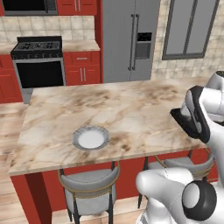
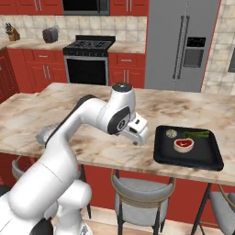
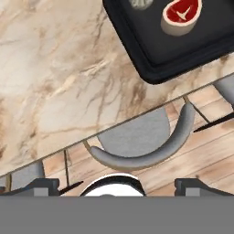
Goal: Create a steak meal by picking up the steak and asparagus from the tray and placing them on the plate. Leave the dumpling on the tray.
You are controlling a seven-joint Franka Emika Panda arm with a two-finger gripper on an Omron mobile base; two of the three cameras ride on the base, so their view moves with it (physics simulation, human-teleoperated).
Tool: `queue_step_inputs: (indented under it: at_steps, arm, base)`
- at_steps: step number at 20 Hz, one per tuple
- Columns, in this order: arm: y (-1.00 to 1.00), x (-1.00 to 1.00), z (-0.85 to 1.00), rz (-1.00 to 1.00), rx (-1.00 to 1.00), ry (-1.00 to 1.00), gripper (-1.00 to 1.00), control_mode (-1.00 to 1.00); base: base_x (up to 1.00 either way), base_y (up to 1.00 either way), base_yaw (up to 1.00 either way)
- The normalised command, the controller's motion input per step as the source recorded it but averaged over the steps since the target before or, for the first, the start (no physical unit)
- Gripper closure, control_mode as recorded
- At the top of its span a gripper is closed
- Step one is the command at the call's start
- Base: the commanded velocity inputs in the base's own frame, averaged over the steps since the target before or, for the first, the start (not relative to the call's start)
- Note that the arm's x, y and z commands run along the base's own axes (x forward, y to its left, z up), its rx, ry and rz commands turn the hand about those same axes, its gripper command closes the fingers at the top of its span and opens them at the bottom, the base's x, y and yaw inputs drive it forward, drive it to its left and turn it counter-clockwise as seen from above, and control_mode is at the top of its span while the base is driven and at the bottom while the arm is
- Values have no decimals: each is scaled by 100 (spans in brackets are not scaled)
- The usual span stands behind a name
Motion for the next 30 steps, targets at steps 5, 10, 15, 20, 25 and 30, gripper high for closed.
queue_step_inputs:
  at_steps: [5, 10, 15, 20, 25, 30]
  arm:
    - [-86, 39, -5, -22, 4, 4, -100, -100]
    - [-89, 63, -20, -17, 3, 11, -100, -100]
    - [-61, 61, -15, -9, 0, 9, -100, -100]
    - [-59, 59, -18, -9, 0, 8, -100, -100]
    - [-63, 51, -19, -8, 1, 4, -100, -100]
    - [-52, 42, -22, -3, 6, 0, -100, -100]
  base:
    - [0, 0, 0]
    - [0, 0, 0]
    - [0, 0, 0]
    - [0, 0, 0]
    - [0, 0, 0]
    - [0, 0, 0]
